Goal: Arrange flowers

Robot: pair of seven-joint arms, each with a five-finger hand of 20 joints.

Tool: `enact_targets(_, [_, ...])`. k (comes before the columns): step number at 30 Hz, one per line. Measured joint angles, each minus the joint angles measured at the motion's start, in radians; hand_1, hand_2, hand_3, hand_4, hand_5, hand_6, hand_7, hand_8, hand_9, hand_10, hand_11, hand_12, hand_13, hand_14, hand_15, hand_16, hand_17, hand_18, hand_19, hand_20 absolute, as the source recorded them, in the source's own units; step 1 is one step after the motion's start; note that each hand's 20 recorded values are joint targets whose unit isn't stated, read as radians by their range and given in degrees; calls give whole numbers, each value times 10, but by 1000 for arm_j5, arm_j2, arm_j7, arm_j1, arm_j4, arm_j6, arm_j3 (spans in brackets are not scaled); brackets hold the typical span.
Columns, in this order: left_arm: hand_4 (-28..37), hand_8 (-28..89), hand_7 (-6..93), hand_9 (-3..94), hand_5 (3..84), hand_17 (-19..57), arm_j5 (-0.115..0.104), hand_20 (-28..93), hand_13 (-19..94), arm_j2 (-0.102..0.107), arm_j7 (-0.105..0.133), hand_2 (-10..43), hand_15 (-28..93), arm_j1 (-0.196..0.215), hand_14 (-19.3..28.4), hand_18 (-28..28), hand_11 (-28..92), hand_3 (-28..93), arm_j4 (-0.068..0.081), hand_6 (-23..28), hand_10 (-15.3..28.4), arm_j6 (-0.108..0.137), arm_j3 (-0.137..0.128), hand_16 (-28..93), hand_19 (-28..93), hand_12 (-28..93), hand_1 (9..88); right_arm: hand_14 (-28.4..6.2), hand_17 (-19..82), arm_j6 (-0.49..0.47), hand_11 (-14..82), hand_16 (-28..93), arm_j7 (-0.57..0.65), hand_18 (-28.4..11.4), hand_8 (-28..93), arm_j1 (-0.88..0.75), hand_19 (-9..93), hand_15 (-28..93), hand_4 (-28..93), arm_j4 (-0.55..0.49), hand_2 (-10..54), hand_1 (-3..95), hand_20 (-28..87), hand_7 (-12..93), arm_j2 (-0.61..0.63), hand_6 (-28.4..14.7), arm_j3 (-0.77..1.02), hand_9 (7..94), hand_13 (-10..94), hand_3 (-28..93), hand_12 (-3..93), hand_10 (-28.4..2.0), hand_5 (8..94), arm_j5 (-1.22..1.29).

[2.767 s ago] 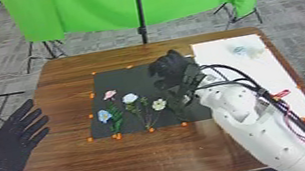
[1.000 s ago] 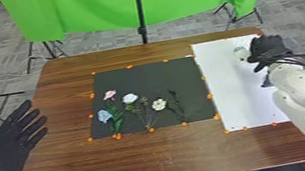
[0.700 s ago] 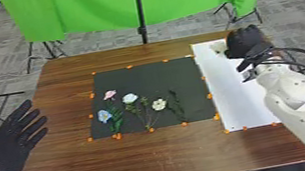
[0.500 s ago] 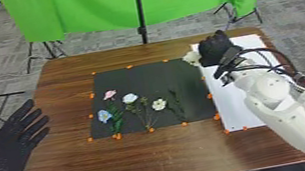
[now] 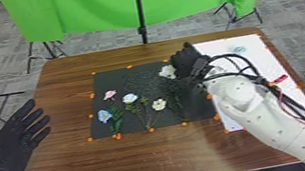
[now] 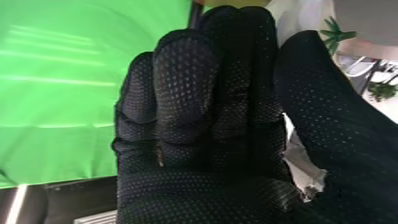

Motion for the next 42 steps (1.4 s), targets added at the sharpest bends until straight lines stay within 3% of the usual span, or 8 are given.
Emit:
enact_targets(10, [-282, -120, 208, 198, 244, -118, 0, 70, 139, 1, -8, 2, 332, -11, 122, 183, 216, 698, 3, 16, 97, -6, 0, -7, 404, 153, 254, -10, 248, -18, 221, 232, 3, -162, -142, -13, 749, 596, -283, 0, -86, 409, 378, 418, 0, 40, -18, 830, 743, 815, 368, -33, 704, -38])
enact_targets(18, [-282, -121, 207, 198, 245, -118, 1, 70, 139, 1, -8, 2, 332, -12, 122, 183, 215, 699, 3, 17, 98, -8, 0, -8, 404, 152, 255, -17, 240, -21, 345, 221, -15, -168, -128, -53, 745, 603, -283, -25, -95, 314, 388, 369, 13, 41, 13, 771, 721, 839, 248, -57, 688, -10])
enact_targets(21, [-282, -120, 207, 198, 245, -118, 1, 71, 139, 1, -8, 2, 331, -11, 122, 183, 214, 698, 3, 16, 98, -8, -1, -8, 405, 152, 255, -25, 229, -23, 361, 222, -24, -171, -189, -70, 740, 607, -283, -52, -95, 268, 390, 336, 23, 42, 27, 741, 695, 881, 227, -64, 668, -2])
enact_targets(27, [-282, -120, 207, 198, 245, -118, 1, 70, 139, -1, -6, 2, 331, -8, 122, 183, 214, 698, 2, 16, 97, -7, -1, -8, 405, 153, 254, -67, 184, -91, 365, 186, -27, -188, -210, -108, 718, 609, -266, -134, -45, 197, 392, 298, 43, -2, 86, 548, 504, 928, 215, -94, 499, 1])
enact_targets(31, [-282, -119, 208, 198, 244, -119, 1, 70, 139, -3, -5, 2, 333, -5, 122, 183, 215, 699, 2, 16, 97, -7, -2, -8, 404, 153, 254, -102, 130, -228, 259, 121, 28, -182, -178, -107, 620, 436, -210, -141, -28, 184, 315, 242, 50, -28, 137, 344, 297, 932, 183, -115, 355, 77])
enact_targets(34, [-282, -120, 208, 198, 244, -118, 1, 70, 139, -4, -5, 2, 332, -4, 122, 183, 215, 698, 2, 16, 97, -7, -3, -9, 405, 153, 254, -136, 69, -265, 163, 140, 143, -193, -151, -83, 530, 269, -207, -103, -28, 189, 214, 199, 63, -49, 143, 214, 173, 932, 196, -129, 247, 156])
enact_targets(38, [-282, -120, 207, 199, 244, -118, 1, 69, 139, -5, -4, 2, 331, -3, 122, 183, 215, 698, 2, 16, 97, -7, -3, -8, 403, 153, 254, -154, 28, -283, 101, 169, 271, -207, -110, -37, 478, 141, -217, -10, -26, 192, 151, 140, 75, -68, 158, 150, 120, 932, 212, -132, 196, 161])
enact_targets(42, [-282, -119, 206, 199, 245, -118, 2, 70, 139, -6, -4, 2, 331, -3, 122, 183, 216, 698, 2, 16, 97, -7, -3, -8, 404, 153, 254, -155, 22, -297, 90, 177, 308, -215, -108, -29, 471, 115, -226, 42, -34, 195, 131, 139, 88, -69, 232, 159, 136, 932, 209, -137, 191, 173])
